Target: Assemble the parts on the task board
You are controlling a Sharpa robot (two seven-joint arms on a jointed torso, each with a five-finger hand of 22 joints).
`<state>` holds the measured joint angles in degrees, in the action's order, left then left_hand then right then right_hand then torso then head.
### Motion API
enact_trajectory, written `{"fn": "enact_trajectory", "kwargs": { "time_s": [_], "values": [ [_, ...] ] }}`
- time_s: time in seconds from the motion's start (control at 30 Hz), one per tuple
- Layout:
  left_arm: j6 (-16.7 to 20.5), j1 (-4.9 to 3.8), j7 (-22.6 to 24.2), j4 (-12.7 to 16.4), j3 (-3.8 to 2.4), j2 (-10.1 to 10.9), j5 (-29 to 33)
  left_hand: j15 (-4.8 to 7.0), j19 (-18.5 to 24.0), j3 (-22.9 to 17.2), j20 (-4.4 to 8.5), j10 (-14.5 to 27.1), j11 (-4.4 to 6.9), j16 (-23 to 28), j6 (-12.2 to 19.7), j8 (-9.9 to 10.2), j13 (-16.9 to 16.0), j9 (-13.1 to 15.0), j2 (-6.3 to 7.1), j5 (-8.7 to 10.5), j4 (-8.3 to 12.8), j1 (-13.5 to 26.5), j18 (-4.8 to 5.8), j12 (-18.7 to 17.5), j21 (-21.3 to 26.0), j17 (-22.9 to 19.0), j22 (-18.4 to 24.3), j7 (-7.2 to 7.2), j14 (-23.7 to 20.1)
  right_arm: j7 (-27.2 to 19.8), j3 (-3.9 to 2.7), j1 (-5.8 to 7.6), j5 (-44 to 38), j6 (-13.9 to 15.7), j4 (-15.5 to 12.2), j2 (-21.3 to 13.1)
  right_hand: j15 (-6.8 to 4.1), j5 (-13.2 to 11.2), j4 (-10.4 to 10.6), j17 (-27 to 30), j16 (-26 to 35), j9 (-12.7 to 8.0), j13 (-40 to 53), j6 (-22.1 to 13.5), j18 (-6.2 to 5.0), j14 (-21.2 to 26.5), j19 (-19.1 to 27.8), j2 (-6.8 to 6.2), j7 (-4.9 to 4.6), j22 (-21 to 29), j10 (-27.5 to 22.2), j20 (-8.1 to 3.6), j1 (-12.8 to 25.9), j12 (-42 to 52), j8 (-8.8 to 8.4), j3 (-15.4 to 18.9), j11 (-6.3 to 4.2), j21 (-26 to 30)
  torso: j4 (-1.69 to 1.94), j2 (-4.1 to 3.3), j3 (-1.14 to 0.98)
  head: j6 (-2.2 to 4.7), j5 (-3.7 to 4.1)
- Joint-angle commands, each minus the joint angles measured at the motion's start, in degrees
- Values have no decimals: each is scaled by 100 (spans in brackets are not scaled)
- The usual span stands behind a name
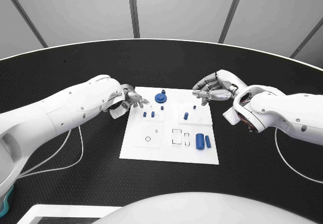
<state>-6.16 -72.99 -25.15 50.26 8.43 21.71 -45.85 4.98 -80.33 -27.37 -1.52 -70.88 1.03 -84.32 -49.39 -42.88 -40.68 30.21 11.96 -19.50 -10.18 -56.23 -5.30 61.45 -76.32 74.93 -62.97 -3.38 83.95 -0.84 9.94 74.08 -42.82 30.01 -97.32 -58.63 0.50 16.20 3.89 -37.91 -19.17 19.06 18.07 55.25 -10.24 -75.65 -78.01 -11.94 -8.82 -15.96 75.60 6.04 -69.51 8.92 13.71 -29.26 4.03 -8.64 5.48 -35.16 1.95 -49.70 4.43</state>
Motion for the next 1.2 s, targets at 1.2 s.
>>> {"fn": "enact_trajectory", "kwargs": {
  "time_s": [1.2],
  "values": [
    [1144,31,2989,204,178,-163,-2103,-776,2112,-513,-617,2599,-829,1406,712,1298,2937,-1379,316,567,1521,-2099,-532,-2940,1953,-3661,2804,-676,-2084,-96,0,-1,0,62,50,17,-3,32,-1,-29,62,3,22,-85,-12,74,5,-22,-10,23,-98,13,-49,-1,25,-21,13,6,-35,-39,14,307,117]
  ]
}}
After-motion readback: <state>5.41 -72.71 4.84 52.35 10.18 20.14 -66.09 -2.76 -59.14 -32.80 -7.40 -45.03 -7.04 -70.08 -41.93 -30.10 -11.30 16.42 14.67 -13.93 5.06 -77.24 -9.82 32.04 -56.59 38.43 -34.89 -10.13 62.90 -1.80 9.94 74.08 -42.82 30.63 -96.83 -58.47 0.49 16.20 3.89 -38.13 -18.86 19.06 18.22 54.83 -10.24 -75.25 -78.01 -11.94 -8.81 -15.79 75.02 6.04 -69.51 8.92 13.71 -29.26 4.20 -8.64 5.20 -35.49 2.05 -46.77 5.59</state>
